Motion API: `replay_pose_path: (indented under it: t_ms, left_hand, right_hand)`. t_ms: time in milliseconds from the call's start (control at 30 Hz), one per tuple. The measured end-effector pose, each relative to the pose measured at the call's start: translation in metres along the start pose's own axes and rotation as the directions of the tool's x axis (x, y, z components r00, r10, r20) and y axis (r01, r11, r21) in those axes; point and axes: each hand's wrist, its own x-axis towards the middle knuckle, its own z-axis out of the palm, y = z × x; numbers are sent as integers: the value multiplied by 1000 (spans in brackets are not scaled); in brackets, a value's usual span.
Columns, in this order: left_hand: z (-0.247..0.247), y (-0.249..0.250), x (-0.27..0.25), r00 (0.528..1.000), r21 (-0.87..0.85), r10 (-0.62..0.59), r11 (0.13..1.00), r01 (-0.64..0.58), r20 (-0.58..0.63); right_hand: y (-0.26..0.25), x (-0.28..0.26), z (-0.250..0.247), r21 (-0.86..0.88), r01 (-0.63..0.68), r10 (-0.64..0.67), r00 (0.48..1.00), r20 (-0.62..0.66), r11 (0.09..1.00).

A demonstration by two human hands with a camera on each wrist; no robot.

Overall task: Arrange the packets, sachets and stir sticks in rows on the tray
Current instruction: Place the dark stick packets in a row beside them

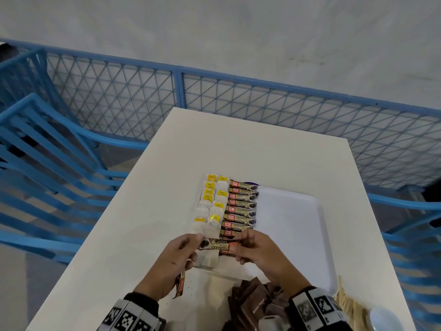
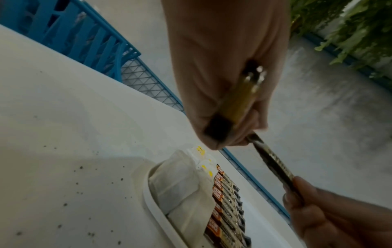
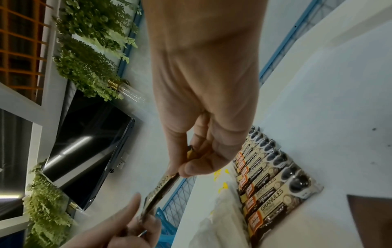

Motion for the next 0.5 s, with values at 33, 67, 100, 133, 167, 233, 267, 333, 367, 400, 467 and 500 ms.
replay_pose_path:
  t_ms: [33, 67, 100, 133, 167, 233, 267, 333, 367, 400, 467, 500]
  left_hand:
    - [0, -1, 0, 1000, 48, 16, 999, -16, 11]
    - [1, -2, 1, 1000, 84, 24, 996, -25, 19]
    - [2, -3, 2, 999, 113, 26, 993, -28, 26]
    - [3, -4, 2, 999, 133, 25, 991, -29, 33]
    - [6, -4, 2, 999, 142, 24, 989, -29, 42]
    - [11, -5, 2, 997, 141, 30, 989, -39, 64]
    - [14, -5, 2, 997, 139, 32, 989, -41, 70]
    - [21, -5, 2, 997, 101, 26, 994, -33, 70]
    - [24, -4, 2, 998, 45, 14, 999, -17, 66]
    - [26, -4, 3, 998, -40, -6, 999, 9, 62]
    - [24, -3, 6, 995, -275, -59, 958, 79, 79]
    - [21, -2, 7, 992, -371, -73, 923, 105, 100]
  right_hand:
    - [1, -1, -1, 11, 7, -7, 1000, -4, 1000]
    - [2, -1, -1, 36, 14, -14, 1000, -15, 999]
    - [2, -2, -1, 77, 22, -20, 999, -30, 997]
    - [3, -2, -1, 131, 27, -21, 999, -46, 991]
    - [4, -1, 0, 183, 29, -20, 999, -50, 983]
    - [6, -1, 4, 224, 22, -17, 1000, -24, 974]
    - [7, -1, 7, 219, 16, -14, 1000, -12, 976]
    - [7, 0, 12, 234, 9, -6, 1000, -12, 972]
    - [7, 1, 13, 269, 7, -3, 1000, -17, 963]
    - [6, 2, 12, 321, 4, 3, 1000, -20, 947]
    - [3, 2, 8, 401, -13, 25, 999, -25, 916]
    - [2, 1, 5, 394, -22, 33, 999, -22, 919]
